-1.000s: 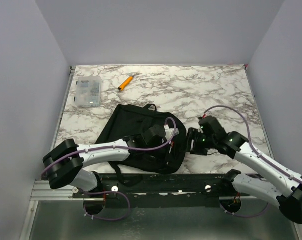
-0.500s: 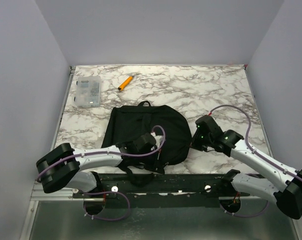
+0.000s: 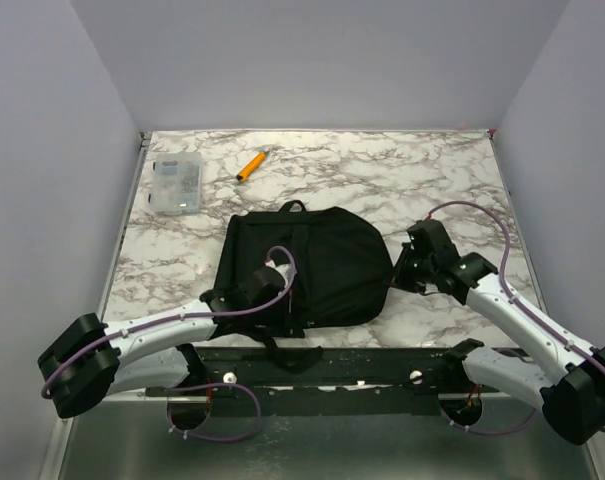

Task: Pack the student bag
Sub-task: Zip the student bag at the center of the board, then reset both arms

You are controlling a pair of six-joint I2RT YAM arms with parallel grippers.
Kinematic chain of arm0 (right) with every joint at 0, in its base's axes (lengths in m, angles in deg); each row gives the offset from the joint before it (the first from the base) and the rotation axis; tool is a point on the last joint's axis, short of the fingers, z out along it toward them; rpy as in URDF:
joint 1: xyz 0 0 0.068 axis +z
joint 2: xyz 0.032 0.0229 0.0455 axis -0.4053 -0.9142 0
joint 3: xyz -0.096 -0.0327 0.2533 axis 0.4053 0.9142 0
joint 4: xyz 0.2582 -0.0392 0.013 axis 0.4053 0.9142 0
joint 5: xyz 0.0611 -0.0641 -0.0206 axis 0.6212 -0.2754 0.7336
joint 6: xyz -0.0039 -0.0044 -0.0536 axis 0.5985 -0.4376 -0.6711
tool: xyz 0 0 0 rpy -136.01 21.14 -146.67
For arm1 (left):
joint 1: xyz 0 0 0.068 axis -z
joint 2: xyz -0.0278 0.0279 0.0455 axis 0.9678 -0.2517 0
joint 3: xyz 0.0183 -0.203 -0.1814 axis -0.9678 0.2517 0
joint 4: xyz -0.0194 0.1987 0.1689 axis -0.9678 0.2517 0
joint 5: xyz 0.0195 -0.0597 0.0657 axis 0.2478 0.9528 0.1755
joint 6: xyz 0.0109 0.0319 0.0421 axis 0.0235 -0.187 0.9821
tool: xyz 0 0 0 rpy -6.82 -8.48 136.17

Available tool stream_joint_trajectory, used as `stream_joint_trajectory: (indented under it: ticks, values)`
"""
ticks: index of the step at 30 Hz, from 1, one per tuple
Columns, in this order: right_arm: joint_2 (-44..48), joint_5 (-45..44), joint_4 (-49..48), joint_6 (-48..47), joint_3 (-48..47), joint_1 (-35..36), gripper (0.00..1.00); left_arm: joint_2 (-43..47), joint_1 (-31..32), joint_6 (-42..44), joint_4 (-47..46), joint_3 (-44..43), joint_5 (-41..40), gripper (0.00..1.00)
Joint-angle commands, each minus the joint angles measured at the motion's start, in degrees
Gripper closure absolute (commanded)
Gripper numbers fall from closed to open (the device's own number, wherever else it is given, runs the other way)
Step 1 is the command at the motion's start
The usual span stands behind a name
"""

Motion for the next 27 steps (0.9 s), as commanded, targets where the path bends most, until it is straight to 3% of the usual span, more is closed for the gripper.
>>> stream_joint_trajectory:
  ticks: [1,2,4,6,13,16,20,27]
  values:
    - [1.83,-2.62,3.06,-7.52,-5.65,-1.51,0.76,7.22,-1.55,2.75,12.54,-2.22,0.34,0.87]
    - [2.67,-1.66,4.18,-8.44,-6.93,-1.54,0.58,10.67,-1.50,3.09,12.50,-3.05,1.85,0.70]
    - [4.79,-1.97,6.77,-9.75,-9.58,-1.44,0.37,16.87,-1.55,4.23,12.84,-5.13,3.92,0.46]
    - [6.68,-3.40,9.57,-10.78,-13.07,-1.52,0.25,21.03,-1.82,6.05,15.72,-9.35,5.36,0.35]
    - [10.12,-8.16,17.69,-17.49,-31.45,-1.49,0.10,28.63,-2.20,16.62,24.41,-29.26,4.69,0.25]
    - [11.39,-12.58,19.57,-19.37,-39.77,-1.49,0.04,31.50,-2.25,22.49,26.83,-37.01,-1.73,0.21]
    - [13.81,-15.98,20.19,-22.00,-46.81,-1.46,0.03,35.06,-2.23,28.61,27.96,-43.08,-14.31,0.20]
    - [17.57,-18.56,20.15,-23.56,-51.55,-1.48,0.02,39.56,-2.25,35.42,27.95,-48.25,-26.32,0.19]
